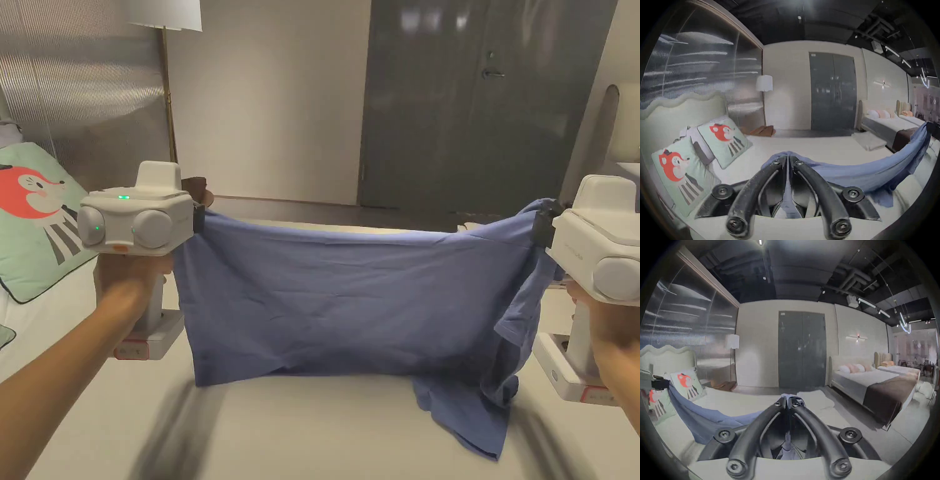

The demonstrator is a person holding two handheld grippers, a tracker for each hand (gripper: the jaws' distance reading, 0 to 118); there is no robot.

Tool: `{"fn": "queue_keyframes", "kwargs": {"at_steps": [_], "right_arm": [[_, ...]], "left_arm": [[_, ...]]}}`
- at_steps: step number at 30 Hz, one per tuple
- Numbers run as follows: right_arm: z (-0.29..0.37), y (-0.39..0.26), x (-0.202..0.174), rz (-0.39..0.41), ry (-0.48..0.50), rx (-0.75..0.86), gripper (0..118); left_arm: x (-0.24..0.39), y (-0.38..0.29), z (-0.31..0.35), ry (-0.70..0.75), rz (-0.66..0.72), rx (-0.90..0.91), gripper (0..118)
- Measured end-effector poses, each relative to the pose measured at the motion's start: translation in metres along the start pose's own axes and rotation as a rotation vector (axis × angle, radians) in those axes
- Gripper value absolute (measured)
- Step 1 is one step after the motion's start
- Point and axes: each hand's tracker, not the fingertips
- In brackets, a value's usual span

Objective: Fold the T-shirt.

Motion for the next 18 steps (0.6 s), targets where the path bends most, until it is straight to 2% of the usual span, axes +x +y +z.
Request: {"fn": "queue_keyframes", "kwargs": {"at_steps": [8,18], "right_arm": [[0.041,-0.087,0.01,-0.03,0.023,-0.15,1],[0.159,-0.167,0.012,-0.029,0.074,-0.297,1]], "left_arm": [[-0.004,-0.104,0.025,-0.012,0.004,-0.145,1],[-0.024,-0.205,0.12,-0.043,0.043,-0.299,1]]}}
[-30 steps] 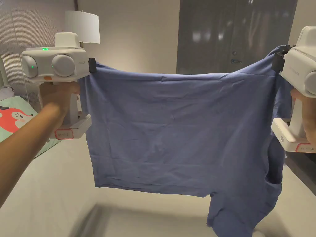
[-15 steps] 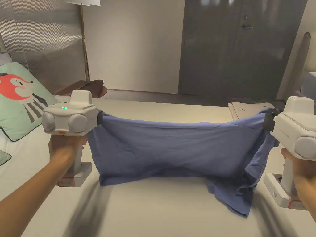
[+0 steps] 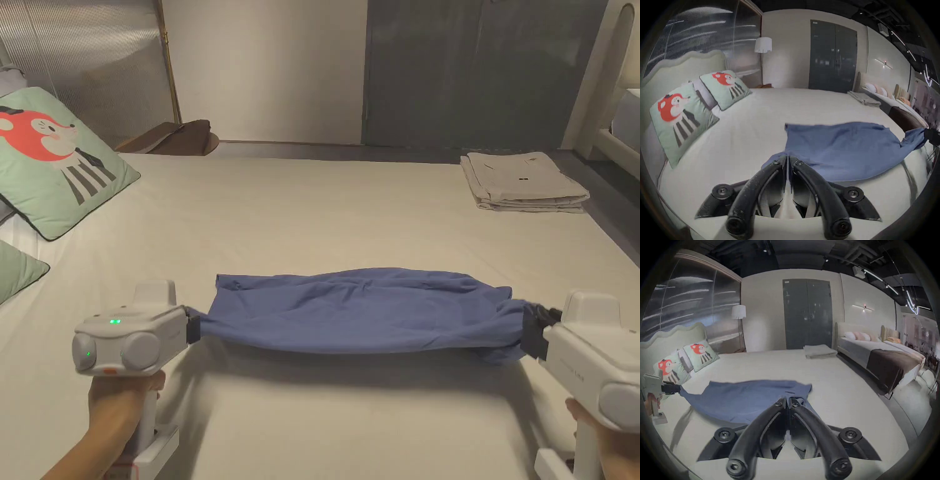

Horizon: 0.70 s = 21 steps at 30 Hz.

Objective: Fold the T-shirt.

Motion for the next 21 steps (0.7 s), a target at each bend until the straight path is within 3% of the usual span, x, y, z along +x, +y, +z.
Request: {"fn": "queue_keyframes", "kwargs": {"at_steps": [9,19,21], "right_arm": [[0.097,-0.067,0.013,-0.109,0.012,-0.05,1],[0.192,-0.115,-0.001,-0.067,0.014,-0.136,1],[0.204,-0.128,-0.004,-0.089,0.004,-0.173,1]], "left_arm": [[-0.035,-0.081,0.066,-0.019,0.041,-0.074,1],[-0.055,-0.152,0.141,-0.023,0.067,-0.161,1],[-0.056,-0.165,0.151,-0.022,0.069,-0.185,1]]}}
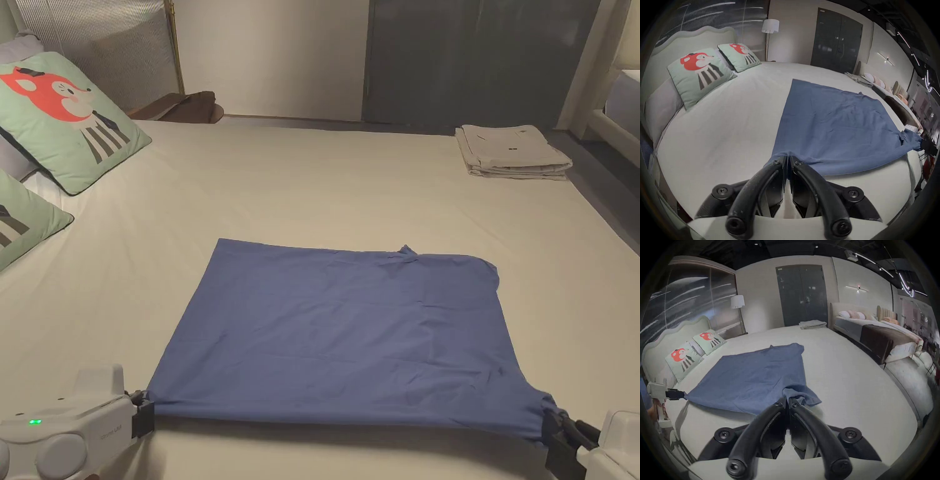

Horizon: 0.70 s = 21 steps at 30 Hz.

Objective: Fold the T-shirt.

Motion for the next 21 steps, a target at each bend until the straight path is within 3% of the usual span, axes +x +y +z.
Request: {"fn": "queue_keyframes", "kwargs": {"at_steps": [8,18,19,20,21], "right_arm": [[-0.001,-0.056,0.012,-0.003,-0.054,-0.127,1],[-0.023,-0.074,0.022,-0.049,-0.084,-0.221,2],[-0.022,-0.07,0.02,-0.052,-0.082,-0.225,9],[-0.02,-0.066,0.018,-0.052,-0.084,-0.226,24],[-0.017,-0.058,0.012,-0.041,-0.1,-0.227,46]], "left_arm": [[-0.008,-0.037,0.013,0.002,0.023,-0.063,1],[-0.002,-0.048,0.0,0.041,-0.014,-0.105,1],[-0.004,-0.047,-0.001,0.04,-0.007,-0.107,9],[-0.003,-0.044,0.001,0.041,0.016,-0.106,25],[-0.002,-0.04,0.004,0.039,0.022,-0.108,51]]}}
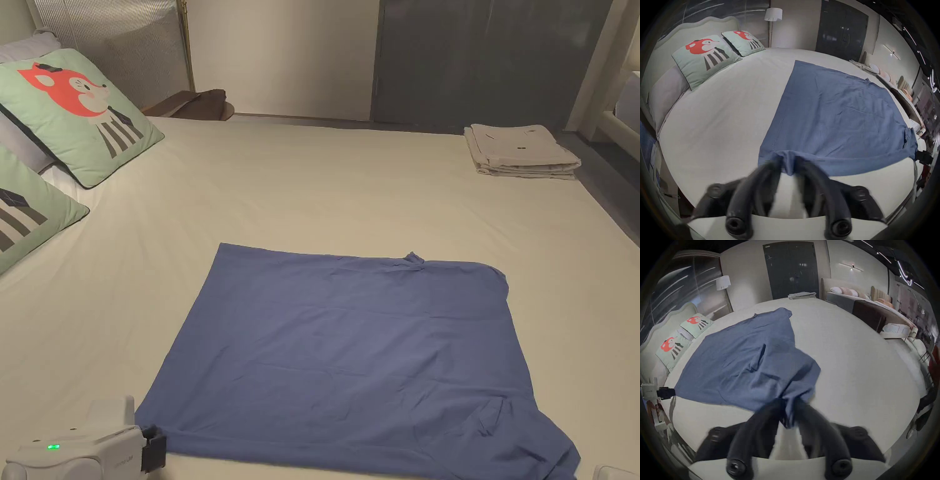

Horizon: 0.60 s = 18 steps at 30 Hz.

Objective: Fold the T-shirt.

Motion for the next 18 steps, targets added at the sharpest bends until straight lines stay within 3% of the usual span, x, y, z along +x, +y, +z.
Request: {"fn": "queue_keyframes", "kwargs": {"at_steps": [1,2,3,4,10,18], "right_arm": [[0.009,0.011,-0.006,0.004,-0.007,0.012,75],[0.015,0.019,-0.01,0.019,-0.008,0.04,89],[0.02,0.028,-0.016,0.025,0.008,0.088,98],[0.025,0.039,-0.022,0.026,0.015,0.132,103],[0.05,0.099,-0.07,0.044,0.089,0.372,103],[0.079,0.117,-0.107,0.138,0.028,0.634,99]], "left_arm": [[0.001,0.004,0.003,-0.004,0.003,-0.001,85],[0.003,0.009,0.006,-0.009,0.006,0.006,104],[0.007,0.014,0.01,-0.017,-0.002,0.02,111],[0.014,0.022,0.018,-0.024,-0.006,0.08,110],[0.063,0.073,0.063,-0.108,-0.062,0.353,110],[0.106,0.087,0.097,-0.099,-0.121,0.663,107]]}}
